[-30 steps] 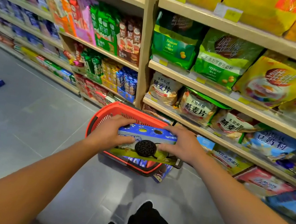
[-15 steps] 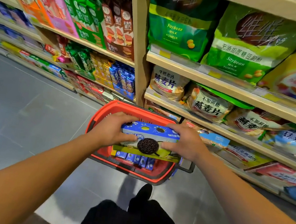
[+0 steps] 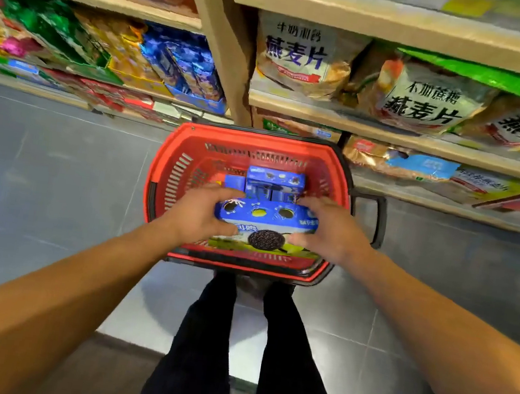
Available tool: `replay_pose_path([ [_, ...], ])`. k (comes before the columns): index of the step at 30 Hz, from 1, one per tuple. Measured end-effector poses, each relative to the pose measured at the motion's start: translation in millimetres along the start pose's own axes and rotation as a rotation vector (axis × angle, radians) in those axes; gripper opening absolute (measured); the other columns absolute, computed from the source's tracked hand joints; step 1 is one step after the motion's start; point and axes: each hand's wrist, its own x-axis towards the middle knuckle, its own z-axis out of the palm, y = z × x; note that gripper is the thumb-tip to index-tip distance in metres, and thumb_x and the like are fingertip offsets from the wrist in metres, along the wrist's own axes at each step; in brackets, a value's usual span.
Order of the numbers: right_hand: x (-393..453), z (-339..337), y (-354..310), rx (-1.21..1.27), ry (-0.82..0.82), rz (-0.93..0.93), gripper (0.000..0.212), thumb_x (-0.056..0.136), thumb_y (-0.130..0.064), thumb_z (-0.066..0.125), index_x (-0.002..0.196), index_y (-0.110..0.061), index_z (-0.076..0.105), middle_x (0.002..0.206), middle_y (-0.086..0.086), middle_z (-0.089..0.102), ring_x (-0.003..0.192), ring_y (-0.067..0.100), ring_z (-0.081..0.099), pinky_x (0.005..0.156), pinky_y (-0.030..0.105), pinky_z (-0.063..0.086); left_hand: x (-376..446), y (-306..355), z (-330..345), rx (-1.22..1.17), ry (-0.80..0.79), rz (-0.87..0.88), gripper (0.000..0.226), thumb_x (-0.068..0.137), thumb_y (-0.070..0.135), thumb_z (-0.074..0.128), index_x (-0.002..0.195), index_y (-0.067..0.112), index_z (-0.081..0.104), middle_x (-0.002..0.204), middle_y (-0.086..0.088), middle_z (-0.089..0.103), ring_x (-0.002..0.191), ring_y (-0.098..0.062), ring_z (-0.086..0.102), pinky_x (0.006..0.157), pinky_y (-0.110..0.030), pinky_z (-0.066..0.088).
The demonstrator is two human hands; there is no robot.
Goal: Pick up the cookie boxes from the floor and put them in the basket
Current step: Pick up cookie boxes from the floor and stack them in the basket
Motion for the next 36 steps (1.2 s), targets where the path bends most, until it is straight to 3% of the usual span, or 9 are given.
replay_pose_path([
  [3,37,39,14,0.018,0.022,0.087,0.075,0.069,-0.037,0.086,0.134,-0.016,0.055,0.118,0.009,0.059,0.108,0.025,0.058,0.09,0.027,0.041,36,-39,24,-0.013,-0.039,-0.015,0.077,0.057,0.043,0.07,0.13,0.021,0.059,0.118,-0.007,0.061,0.108,-0.022,0.057,0.085,-0.017,0.035],
  [5,60,72,29,0.052,0.026,0.147,0.074,0.067,-0.034,0.086,0.132,-0.018,0.056,0.118,0.006,0.058,0.106,0.021,0.058,0.087,0.025,0.041,59,-73,49,-0.086,-0.044,0.007,0.069,0.058,0.029,0.07,0.126,0.015,0.062,0.114,-0.009,0.062,0.106,-0.026,0.058,0.09,-0.029,0.044],
  [9,100,123,65,0.086,0.013,0.211,0.072,0.07,-0.031,0.085,0.133,-0.022,0.052,0.119,-0.001,0.052,0.104,0.012,0.05,0.085,0.02,0.036,100,-126,94,-0.03,-0.113,-0.006,0.077,0.058,0.042,0.065,0.13,0.015,0.057,0.121,-0.012,0.06,0.112,-0.031,0.057,0.095,-0.045,0.047],
  [12,141,155,96,0.044,0.044,0.217,0.069,0.073,-0.028,0.083,0.134,-0.019,0.052,0.122,0.002,0.051,0.105,0.016,0.049,0.086,0.018,0.033,134,-157,129,-0.018,-0.088,-0.028,0.069,0.064,0.029,0.071,0.129,0.012,0.056,0.123,-0.015,0.059,0.115,-0.034,0.055,0.098,-0.044,0.044],
  [16,197,202,137,-0.016,0.076,0.239,0.066,0.072,-0.027,0.082,0.13,-0.017,0.055,0.121,0.006,0.052,0.11,0.027,0.049,0.092,0.034,0.043,180,-196,174,-0.017,-0.047,-0.046,0.062,0.069,0.008,0.077,0.127,0.01,0.057,0.123,-0.018,0.058,0.113,-0.036,0.054,0.093,-0.041,0.043],
  [24,281,231,188,-0.276,0.188,0.241,0.068,0.071,-0.026,0.076,0.133,-0.016,0.05,0.13,0.009,0.053,0.117,0.035,0.046,0.099,0.04,0.04,262,-239,219,0.041,0.09,-0.019,0.062,0.068,0.012,0.075,0.126,0.013,0.052,0.122,-0.014,0.057,0.111,-0.035,0.055,0.092,-0.044,0.047],
  [30,312,242,210,-0.407,0.37,0.258,0.065,0.07,-0.028,0.076,0.129,-0.016,0.053,0.134,0.007,0.048,0.119,0.034,0.045,0.095,0.044,0.04,304,-259,245,0.284,0.304,0.107,0.054,0.064,0.025,0.071,0.116,0.014,0.06,0.132,-0.016,0.048,0.118,-0.04,0.045,0.096,-0.045,0.04],
  [36,316,250,223,-0.416,0.374,0.319,0.07,0.073,-0.031,0.074,0.135,-0.015,0.044,0.136,0.008,0.044,0.122,0.034,0.042,0.094,0.046,0.042,314,-254,268,0.311,0.357,0.029,0.049,0.066,0.028,0.072,0.112,0.018,0.059,0.134,-0.011,0.049,0.121,-0.038,0.045,0.095,-0.044,0.036],
])
